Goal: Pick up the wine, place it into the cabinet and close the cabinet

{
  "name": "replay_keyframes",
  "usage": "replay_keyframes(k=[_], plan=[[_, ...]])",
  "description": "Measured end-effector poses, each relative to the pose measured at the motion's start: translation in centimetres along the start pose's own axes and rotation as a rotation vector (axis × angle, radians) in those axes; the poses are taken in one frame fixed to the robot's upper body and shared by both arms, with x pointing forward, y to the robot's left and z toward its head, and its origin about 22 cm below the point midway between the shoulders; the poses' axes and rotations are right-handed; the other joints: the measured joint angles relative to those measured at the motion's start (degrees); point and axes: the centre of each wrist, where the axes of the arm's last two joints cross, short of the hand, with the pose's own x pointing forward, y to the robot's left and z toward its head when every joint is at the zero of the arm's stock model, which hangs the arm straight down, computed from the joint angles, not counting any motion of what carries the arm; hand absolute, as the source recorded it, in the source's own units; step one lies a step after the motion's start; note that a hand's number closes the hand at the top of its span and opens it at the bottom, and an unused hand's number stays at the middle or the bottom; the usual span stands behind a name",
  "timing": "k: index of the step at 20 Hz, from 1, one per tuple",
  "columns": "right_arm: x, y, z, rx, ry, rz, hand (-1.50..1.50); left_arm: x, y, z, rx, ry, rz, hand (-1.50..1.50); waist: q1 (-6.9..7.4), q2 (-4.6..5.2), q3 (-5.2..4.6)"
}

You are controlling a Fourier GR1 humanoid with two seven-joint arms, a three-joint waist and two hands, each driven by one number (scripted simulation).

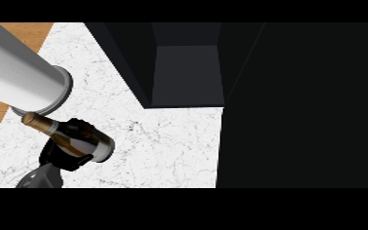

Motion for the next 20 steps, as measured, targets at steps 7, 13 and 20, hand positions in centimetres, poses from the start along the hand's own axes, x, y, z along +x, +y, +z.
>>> replay_keyframes(k=[7,13,20], plan=[[-0.2,0.0,0.2,-0.008,-0.001,-0.001,-1.5,-1.9,-2.9,-1.0,0.037,-0.155,-0.191,1.5,0.38,-0.23,0.11],[-0.1,-0.3,0.5,-0.026,0.012,0.013,-1.5,-3.1,-5.7,-1.2,0.054,-0.279,-0.378,1.5,1.17,-0.58,0.37],[0.1,-0.4,0.4,-0.025,0.021,0.019,-1.5,-2.6,-9.9,-3.2,0.059,-0.269,-0.509,1.5,1.27,-0.49,0.3]])
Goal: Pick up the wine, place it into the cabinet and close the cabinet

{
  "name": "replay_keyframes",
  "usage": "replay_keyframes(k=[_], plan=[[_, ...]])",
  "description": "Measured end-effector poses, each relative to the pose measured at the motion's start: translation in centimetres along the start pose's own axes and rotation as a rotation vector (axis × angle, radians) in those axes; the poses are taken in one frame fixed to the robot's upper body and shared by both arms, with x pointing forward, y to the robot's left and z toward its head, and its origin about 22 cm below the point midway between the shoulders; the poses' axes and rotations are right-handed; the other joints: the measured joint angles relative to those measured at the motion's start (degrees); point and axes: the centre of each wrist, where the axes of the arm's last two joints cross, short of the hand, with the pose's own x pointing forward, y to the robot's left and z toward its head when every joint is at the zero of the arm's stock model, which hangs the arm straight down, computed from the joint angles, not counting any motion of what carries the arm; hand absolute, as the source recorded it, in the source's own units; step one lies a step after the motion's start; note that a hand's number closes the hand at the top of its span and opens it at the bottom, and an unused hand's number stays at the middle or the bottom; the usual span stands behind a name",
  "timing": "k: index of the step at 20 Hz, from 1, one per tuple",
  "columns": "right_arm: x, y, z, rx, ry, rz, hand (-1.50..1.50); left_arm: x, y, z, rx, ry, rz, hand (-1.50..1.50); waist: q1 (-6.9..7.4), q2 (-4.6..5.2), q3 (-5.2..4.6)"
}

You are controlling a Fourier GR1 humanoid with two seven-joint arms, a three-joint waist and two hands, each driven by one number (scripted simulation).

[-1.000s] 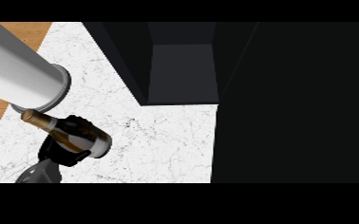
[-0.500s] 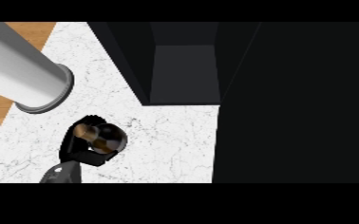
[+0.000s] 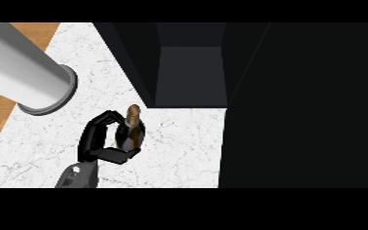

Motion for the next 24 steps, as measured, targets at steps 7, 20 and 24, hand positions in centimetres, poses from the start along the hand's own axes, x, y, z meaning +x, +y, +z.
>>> replay_keyframes(k=[7,20,24], plan=[[-0.3,0.1,0.6,0.004,0.009,-0.005,-1.5,3.1,-3.7,-2.8,-0.01,0.013,-0.037,1.5,-0.26,0.04,-0.05],[-0.4,-0.2,0.5,0.0,0.002,0.001,-1.5,6.7,-7.7,-5.3,0.028,0.089,-0.205,1.5,-0.06,-0.09,0.08],[-0.5,-0.6,0.8,0.0,0.001,0.014,-1.5,6.9,-8.0,-5.2,0.064,0.105,-0.233,1.5,-0.36,-0.16,0.16]])
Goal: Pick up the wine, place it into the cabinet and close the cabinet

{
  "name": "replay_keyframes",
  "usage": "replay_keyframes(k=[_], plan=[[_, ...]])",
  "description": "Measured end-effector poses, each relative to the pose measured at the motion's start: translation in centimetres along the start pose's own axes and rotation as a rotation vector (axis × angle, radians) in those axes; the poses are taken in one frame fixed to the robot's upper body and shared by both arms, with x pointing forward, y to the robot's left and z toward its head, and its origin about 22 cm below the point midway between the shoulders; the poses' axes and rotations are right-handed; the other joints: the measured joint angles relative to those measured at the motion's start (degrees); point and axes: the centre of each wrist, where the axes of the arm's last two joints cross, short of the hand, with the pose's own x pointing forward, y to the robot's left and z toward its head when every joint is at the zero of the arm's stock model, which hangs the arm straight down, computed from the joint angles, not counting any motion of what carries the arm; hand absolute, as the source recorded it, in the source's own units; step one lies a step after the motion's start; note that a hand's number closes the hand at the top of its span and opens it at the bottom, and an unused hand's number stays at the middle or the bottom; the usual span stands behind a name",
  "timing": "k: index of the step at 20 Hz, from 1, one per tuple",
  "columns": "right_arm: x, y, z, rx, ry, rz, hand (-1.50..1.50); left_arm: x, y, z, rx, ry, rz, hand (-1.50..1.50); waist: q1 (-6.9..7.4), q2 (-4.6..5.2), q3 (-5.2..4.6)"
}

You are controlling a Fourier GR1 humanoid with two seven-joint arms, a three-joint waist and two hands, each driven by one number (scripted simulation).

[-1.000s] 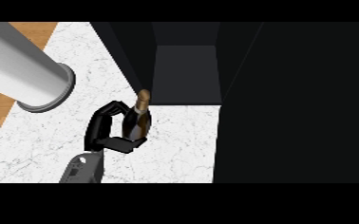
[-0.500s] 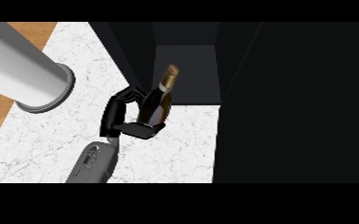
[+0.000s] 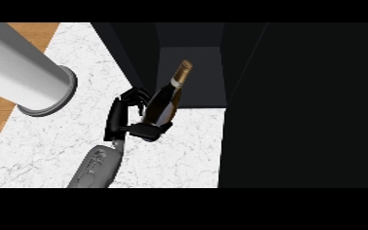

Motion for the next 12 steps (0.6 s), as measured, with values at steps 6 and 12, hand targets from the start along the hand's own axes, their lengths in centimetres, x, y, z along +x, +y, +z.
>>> replay_keyframes(k=[6,12], plan=[[-0.16,0.16,0.29,0.014,-0.005,-0.014,-1.5,0.31,-0.3,0.27,0.06,0.045,0.008,1.5,-0.6,-0.14,0.11],[-0.26,0.15,0.02,0.021,-0.018,-0.018,-1.5,0.59,-0.73,0.3,0.116,0.069,-0.036,1.5,-0.85,-0.23,0.26]])
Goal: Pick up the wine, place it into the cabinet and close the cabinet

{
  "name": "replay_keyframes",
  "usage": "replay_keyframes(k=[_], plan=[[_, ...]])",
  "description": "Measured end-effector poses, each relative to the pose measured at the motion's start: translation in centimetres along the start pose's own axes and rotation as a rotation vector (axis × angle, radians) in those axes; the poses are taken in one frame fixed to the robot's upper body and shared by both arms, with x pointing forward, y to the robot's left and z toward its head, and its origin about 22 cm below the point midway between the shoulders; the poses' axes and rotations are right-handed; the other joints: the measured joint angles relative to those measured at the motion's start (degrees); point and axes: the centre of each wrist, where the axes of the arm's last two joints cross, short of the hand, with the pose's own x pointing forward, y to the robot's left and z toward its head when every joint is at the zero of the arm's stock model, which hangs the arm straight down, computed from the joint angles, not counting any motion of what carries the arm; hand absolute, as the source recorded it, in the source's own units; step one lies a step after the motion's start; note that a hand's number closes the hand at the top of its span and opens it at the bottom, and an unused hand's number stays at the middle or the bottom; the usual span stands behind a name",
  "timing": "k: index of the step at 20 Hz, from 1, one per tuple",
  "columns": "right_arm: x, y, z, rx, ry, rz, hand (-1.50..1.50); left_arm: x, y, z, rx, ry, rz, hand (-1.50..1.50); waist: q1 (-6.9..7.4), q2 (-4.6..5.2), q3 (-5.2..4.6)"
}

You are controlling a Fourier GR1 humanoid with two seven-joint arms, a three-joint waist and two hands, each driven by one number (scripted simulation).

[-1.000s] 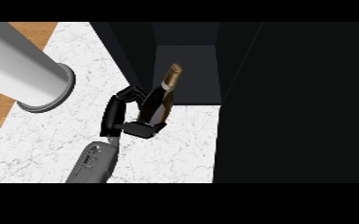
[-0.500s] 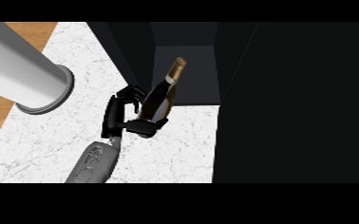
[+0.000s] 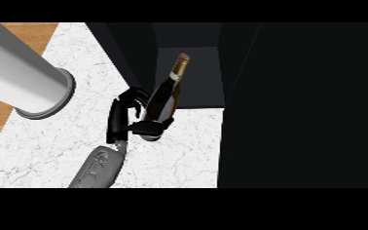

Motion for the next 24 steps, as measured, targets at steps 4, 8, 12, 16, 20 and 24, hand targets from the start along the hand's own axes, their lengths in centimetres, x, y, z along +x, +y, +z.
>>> replay_keyframes(k=[4,8,12,16,20,24], plan=[[0.0,0.0,-0.1,0.009,-0.002,-0.003,-1.5,0.0,-0.3,0.2,0.046,-0.002,-0.064,1.5,-0.51,-0.13,0.15],[-0.1,0.0,-0.2,0.025,-0.007,-0.004,-1.5,-0.3,-0.2,0.4,0.086,-0.009,-0.11,1.5,-1.27,-0.18,0.31],[-0.2,0.0,-0.3,0.034,-0.017,-0.011,-1.5,-0.4,-0.4,0.7,0.121,-0.003,-0.138,1.5,-1.9,-0.23,0.41],[-0.6,0.1,-0.3,0.044,-0.016,-0.022,-1.5,-0.5,-0.7,0.9,0.153,-0.005,-0.159,1.5,-2.44,-0.19,0.49],[-0.7,0.1,-0.3,0.053,-0.017,-0.029,-1.5,-0.6,-0.8,1.0,0.184,-0.002,-0.162,1.5,-2.79,-0.13,0.51],[-0.8,0.1,-0.3,0.059,-0.012,-0.028,-1.5,-0.6,-0.7,1.1,0.215,-0.004,-0.153,1.5,-3.37,0.04,0.45]])
